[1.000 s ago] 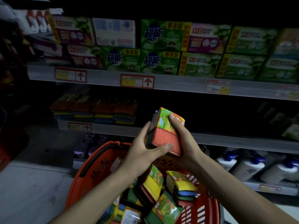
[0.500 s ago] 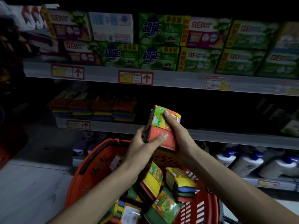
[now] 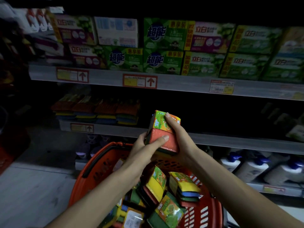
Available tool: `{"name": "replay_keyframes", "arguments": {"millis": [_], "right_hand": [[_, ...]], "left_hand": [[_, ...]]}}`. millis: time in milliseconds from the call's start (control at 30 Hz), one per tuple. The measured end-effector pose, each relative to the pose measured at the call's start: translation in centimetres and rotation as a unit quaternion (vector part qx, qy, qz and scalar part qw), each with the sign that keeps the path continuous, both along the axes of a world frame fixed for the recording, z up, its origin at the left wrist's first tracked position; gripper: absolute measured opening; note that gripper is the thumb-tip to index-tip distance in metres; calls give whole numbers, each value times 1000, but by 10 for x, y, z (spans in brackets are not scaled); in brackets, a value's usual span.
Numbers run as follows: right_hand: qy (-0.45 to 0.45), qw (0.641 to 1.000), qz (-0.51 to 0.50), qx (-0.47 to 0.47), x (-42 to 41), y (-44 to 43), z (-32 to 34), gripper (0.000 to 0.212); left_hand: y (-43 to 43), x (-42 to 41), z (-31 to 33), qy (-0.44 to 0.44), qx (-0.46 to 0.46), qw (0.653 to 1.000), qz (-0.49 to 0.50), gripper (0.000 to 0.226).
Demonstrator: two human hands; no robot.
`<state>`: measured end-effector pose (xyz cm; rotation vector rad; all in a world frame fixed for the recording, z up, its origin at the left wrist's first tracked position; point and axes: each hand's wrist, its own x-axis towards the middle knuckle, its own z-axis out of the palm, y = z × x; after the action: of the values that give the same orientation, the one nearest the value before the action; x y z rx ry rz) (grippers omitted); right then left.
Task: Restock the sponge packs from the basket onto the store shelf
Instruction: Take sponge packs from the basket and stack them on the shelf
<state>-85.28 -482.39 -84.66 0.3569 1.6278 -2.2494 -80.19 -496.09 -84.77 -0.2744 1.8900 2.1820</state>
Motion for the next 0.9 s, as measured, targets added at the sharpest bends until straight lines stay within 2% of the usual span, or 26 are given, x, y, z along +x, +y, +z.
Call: {"name": "replay_keyframes", "arguments": {"millis": [200, 300, 367, 433, 500, 567, 700, 833, 900], "right_hand": [[30, 999, 31, 29, -13, 10, 10, 50], [24, 998, 46, 48, -15, 5, 8, 69], [34, 994, 9, 100, -12, 1, 0, 81], [69, 986, -56, 140, -5, -3, -10, 75], [97, 981, -87, 146, 0, -7, -17, 52], [116, 977, -96, 151, -3, -12, -18, 39], [152, 964, -138, 172, -15, -18, -20, 37], [144, 962, -167, 162, -26, -26, -30, 43], [151, 958, -170, 176, -34, -29, -36, 39]], "left_hand": [[-14, -7, -1, -23, -38, 999, 20, 52], [-18, -19, -5, -40, 29, 996, 68, 36], [-21, -31, -8, -50, 65, 992, 100, 43], [-23, -42, -10, -42, 71, 989, 121, 53], [-23, -50, -10, -16, 54, 989, 134, 50], [-20, -56, -7, 6, 27, 989, 148, 46], [-15, -68, -11, 40, -54, 984, 167, 38], [-16, -76, -13, 60, -126, 975, 173, 35], [-17, -80, -16, 73, -135, 972, 180, 35]]}}
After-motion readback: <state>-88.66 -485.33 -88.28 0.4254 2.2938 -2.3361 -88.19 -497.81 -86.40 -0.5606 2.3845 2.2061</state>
